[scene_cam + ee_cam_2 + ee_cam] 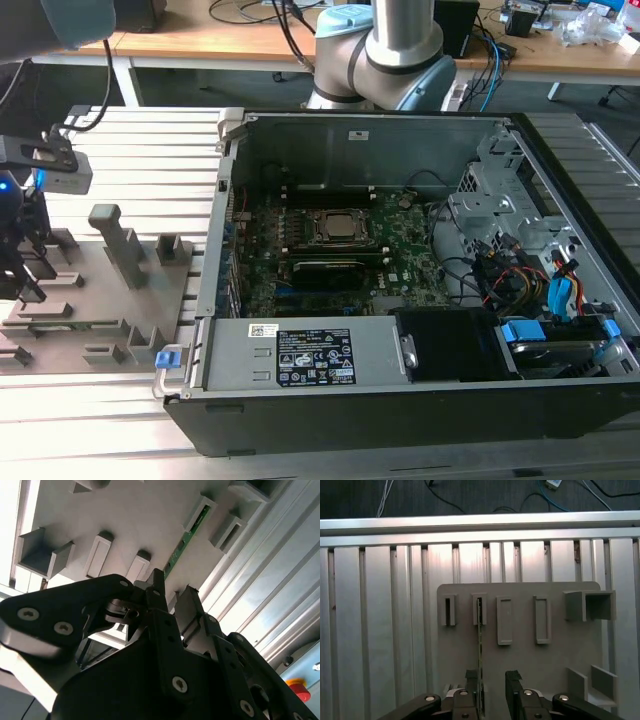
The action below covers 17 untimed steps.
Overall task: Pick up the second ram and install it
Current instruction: 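Pick up the second ram and move it above second insertion slot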
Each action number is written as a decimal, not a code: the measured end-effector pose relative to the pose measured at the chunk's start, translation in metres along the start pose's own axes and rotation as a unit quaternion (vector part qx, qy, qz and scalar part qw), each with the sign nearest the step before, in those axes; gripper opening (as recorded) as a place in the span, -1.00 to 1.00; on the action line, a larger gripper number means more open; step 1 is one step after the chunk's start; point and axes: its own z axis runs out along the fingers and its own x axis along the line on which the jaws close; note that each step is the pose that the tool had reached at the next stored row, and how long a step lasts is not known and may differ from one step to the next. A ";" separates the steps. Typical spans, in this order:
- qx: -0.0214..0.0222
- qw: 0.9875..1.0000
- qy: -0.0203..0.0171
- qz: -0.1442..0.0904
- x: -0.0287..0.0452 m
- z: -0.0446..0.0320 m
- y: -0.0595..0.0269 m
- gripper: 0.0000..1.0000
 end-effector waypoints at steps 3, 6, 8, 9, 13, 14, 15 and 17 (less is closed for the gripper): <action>0.000 1.000 0.000 0.000 0.0045 0.0044 0.0003 -0.28; 0.000 1.000 0.000 0.000 0.0053 0.0126 0.0001 -0.28; 0.000 1.000 0.000 0.000 0.0056 0.0158 0.0000 -0.28; 0.000 1.000 0.000 0.000 0.0057 0.0169 0.0000 -0.28; 0.000 1.000 0.000 0.000 0.0061 0.0206 -0.0002 -0.28; 0.000 1.000 0.000 0.000 0.0062 0.0217 -0.0002 -0.28; 0.000 1.000 0.000 0.000 0.0063 0.0225 -0.0002 -0.28; 0.000 1.000 0.000 0.000 0.0066 0.0253 -0.0003 -0.28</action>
